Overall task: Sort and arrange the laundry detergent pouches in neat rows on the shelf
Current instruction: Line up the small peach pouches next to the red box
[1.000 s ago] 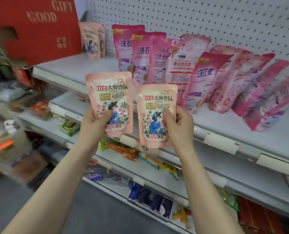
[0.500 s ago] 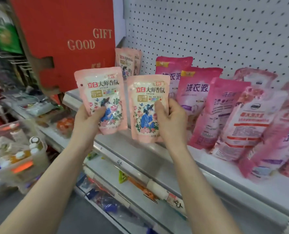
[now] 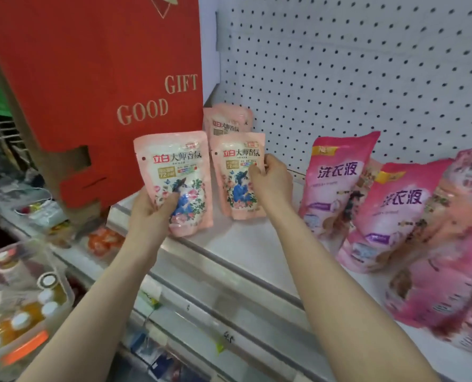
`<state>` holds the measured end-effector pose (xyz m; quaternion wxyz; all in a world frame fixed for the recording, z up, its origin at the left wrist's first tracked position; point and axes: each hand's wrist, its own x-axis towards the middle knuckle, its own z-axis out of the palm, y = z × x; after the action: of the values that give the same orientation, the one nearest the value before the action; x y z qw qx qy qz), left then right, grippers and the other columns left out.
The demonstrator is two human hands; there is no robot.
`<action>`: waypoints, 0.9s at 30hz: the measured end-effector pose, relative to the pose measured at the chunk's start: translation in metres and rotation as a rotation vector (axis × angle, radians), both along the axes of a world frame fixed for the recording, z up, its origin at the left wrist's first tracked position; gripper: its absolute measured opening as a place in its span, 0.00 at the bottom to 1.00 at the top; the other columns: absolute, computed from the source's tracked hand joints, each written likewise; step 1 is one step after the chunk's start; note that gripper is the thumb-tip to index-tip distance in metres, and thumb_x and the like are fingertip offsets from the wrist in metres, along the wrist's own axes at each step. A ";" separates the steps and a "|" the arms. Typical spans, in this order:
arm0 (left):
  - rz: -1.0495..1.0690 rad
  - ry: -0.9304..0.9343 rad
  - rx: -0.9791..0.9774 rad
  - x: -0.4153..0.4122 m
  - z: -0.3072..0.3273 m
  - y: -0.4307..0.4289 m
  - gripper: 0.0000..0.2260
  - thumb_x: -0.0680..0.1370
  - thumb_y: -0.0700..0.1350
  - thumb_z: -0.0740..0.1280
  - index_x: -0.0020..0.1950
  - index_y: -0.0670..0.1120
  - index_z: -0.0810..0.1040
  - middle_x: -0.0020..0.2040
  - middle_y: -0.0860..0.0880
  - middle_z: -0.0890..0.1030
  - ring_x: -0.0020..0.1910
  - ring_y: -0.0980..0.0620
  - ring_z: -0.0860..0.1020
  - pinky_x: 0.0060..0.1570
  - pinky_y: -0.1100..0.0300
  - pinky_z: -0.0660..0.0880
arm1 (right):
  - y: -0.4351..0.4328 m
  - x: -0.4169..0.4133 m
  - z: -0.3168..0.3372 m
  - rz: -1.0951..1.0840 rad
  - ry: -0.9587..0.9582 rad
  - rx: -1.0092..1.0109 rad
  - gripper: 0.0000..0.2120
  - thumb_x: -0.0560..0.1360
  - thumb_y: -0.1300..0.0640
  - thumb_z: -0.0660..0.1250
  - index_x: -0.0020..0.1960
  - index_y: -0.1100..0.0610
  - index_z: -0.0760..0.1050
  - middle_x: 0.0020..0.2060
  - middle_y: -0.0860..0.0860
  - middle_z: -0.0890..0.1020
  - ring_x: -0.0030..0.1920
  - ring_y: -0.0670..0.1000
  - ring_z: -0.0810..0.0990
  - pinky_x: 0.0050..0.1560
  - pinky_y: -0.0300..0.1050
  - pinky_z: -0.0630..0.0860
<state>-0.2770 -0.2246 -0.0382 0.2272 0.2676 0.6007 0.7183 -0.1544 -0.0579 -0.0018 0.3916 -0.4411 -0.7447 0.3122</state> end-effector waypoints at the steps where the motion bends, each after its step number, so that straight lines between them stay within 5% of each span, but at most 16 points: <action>1: -0.015 -0.001 -0.012 -0.009 0.000 0.004 0.11 0.79 0.41 0.65 0.61 0.46 0.73 0.55 0.48 0.83 0.49 0.52 0.83 0.47 0.53 0.80 | 0.008 -0.009 0.002 -0.027 -0.005 -0.010 0.05 0.78 0.56 0.63 0.50 0.51 0.77 0.48 0.49 0.85 0.45 0.54 0.83 0.47 0.53 0.80; 7: -0.080 0.008 -0.037 -0.047 0.003 0.024 0.12 0.79 0.40 0.65 0.63 0.46 0.73 0.53 0.50 0.83 0.47 0.55 0.84 0.38 0.61 0.81 | 0.041 -0.069 0.012 -0.048 0.088 -0.018 0.09 0.78 0.56 0.66 0.57 0.54 0.79 0.51 0.51 0.85 0.51 0.54 0.83 0.54 0.54 0.79; 16: -0.167 0.029 -0.074 -0.065 -0.006 0.042 0.11 0.79 0.40 0.66 0.60 0.50 0.74 0.53 0.52 0.83 0.50 0.53 0.83 0.47 0.54 0.80 | 0.065 -0.081 -0.004 -0.073 -0.013 0.048 0.07 0.73 0.58 0.70 0.50 0.51 0.83 0.42 0.50 0.86 0.44 0.54 0.84 0.49 0.54 0.80; 22: -0.208 0.058 -0.067 -0.066 -0.009 0.052 0.11 0.79 0.39 0.66 0.59 0.50 0.74 0.50 0.55 0.83 0.46 0.58 0.84 0.41 0.62 0.81 | 0.065 -0.078 0.001 -0.018 -0.091 0.082 0.11 0.72 0.58 0.72 0.54 0.52 0.81 0.45 0.49 0.86 0.46 0.52 0.84 0.53 0.54 0.80; 24: -0.234 0.073 -0.073 -0.069 -0.009 0.055 0.11 0.78 0.39 0.66 0.59 0.50 0.75 0.52 0.54 0.84 0.47 0.57 0.84 0.43 0.60 0.81 | 0.059 -0.071 0.011 -0.021 0.006 0.086 0.16 0.73 0.59 0.70 0.61 0.51 0.77 0.47 0.47 0.84 0.47 0.48 0.83 0.55 0.51 0.79; 27: -0.323 0.106 -0.091 -0.072 -0.008 0.063 0.14 0.79 0.38 0.66 0.63 0.48 0.74 0.55 0.50 0.84 0.51 0.53 0.84 0.51 0.51 0.81 | 0.037 -0.056 0.038 -0.019 0.219 0.230 0.10 0.78 0.55 0.65 0.58 0.52 0.78 0.45 0.44 0.83 0.46 0.45 0.80 0.53 0.41 0.77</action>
<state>-0.3487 -0.1615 -0.0464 0.3197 0.3876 0.5929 0.6294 -0.2106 -0.0205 0.0361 0.5215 -0.3637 -0.7240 0.2674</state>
